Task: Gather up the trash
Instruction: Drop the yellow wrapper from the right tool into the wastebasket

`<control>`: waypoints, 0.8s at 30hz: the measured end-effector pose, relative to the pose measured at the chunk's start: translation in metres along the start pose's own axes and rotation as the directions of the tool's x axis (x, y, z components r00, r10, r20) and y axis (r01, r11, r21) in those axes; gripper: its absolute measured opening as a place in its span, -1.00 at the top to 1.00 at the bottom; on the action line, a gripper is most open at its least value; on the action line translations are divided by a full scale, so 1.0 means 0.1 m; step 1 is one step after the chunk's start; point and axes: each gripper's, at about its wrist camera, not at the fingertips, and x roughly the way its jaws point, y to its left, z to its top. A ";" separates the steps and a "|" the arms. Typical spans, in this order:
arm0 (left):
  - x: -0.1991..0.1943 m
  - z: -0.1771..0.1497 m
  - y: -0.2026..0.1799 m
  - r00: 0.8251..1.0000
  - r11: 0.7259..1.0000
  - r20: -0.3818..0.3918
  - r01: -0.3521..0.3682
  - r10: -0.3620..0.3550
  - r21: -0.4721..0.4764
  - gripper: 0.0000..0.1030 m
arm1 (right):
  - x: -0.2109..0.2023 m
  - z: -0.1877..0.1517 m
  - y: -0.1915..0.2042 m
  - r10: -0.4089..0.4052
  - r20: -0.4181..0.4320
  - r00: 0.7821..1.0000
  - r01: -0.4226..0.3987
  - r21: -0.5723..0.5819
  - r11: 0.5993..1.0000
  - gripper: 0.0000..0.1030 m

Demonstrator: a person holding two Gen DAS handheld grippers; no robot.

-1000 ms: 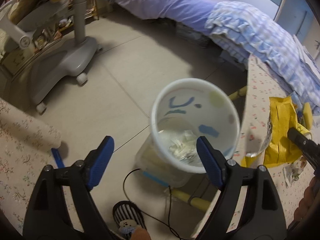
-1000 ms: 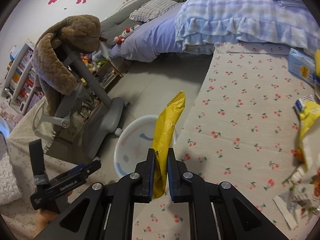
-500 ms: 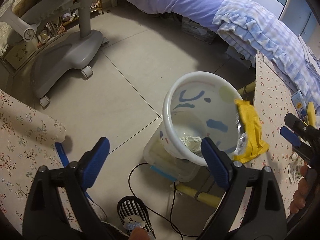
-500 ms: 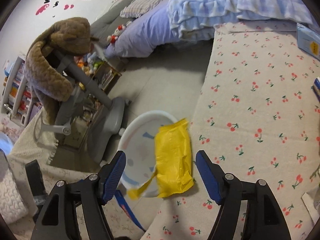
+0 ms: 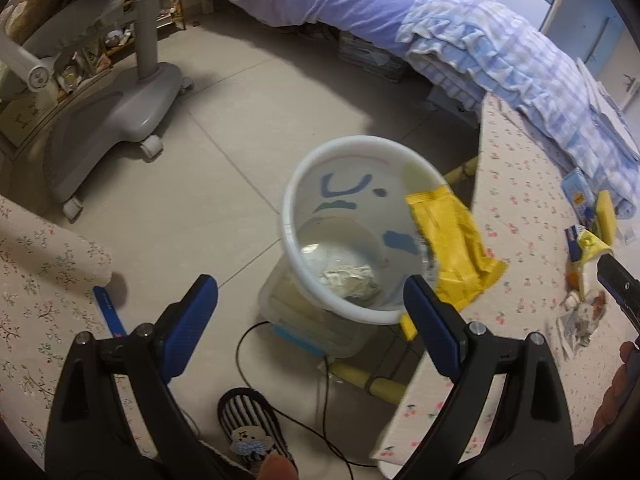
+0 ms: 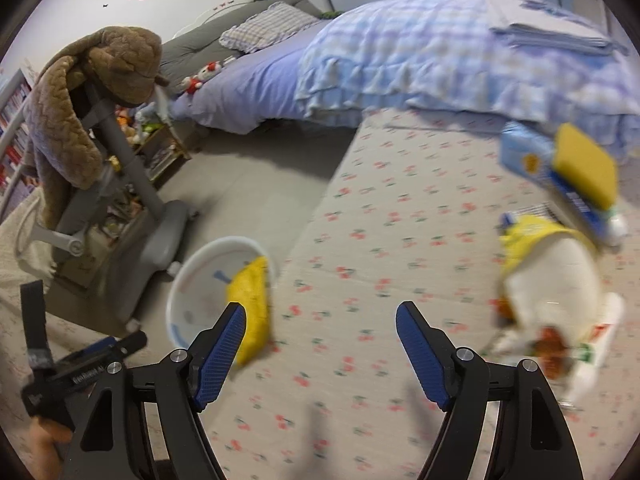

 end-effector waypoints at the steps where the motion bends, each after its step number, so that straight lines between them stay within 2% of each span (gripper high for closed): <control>1: -0.01 -0.01 -0.04 1.000 1.000 0.000 0.006 -0.006 0.008 -0.82 | -0.05 0.00 -0.05 -0.008 0.004 1.000 0.008 0.003 1.000 -0.54; 6: 0.02 -0.05 -0.28 0.998 0.998 -0.024 0.053 -0.052 0.039 -0.82 | -0.33 -0.01 -0.41 -0.066 0.038 0.997 0.065 0.042 0.997 -0.56; 9: 0.07 -0.06 -0.46 0.998 0.996 -0.039 0.058 -0.056 0.066 -0.82 | -0.44 -0.02 -0.59 -0.086 0.038 0.996 0.083 0.073 0.994 -0.57; 16: 0.34 -0.11 -0.95 0.998 0.985 -0.057 0.019 -0.009 0.172 -0.82 | -0.66 -0.04 -0.91 -0.122 0.047 0.991 0.116 0.105 0.988 -0.57; 19: 0.46 -0.13 -1.08 0.998 0.978 -0.060 -0.023 0.036 0.206 -0.82 | -0.71 -0.05 -1.00 -0.127 0.052 0.991 0.120 0.119 0.986 -0.57; 24: 0.51 -0.04 -1.02 0.993 0.979 -0.040 -0.101 0.110 0.178 -0.82 | -0.77 -0.04 -1.12 -0.129 0.055 0.990 0.120 0.141 0.983 -0.57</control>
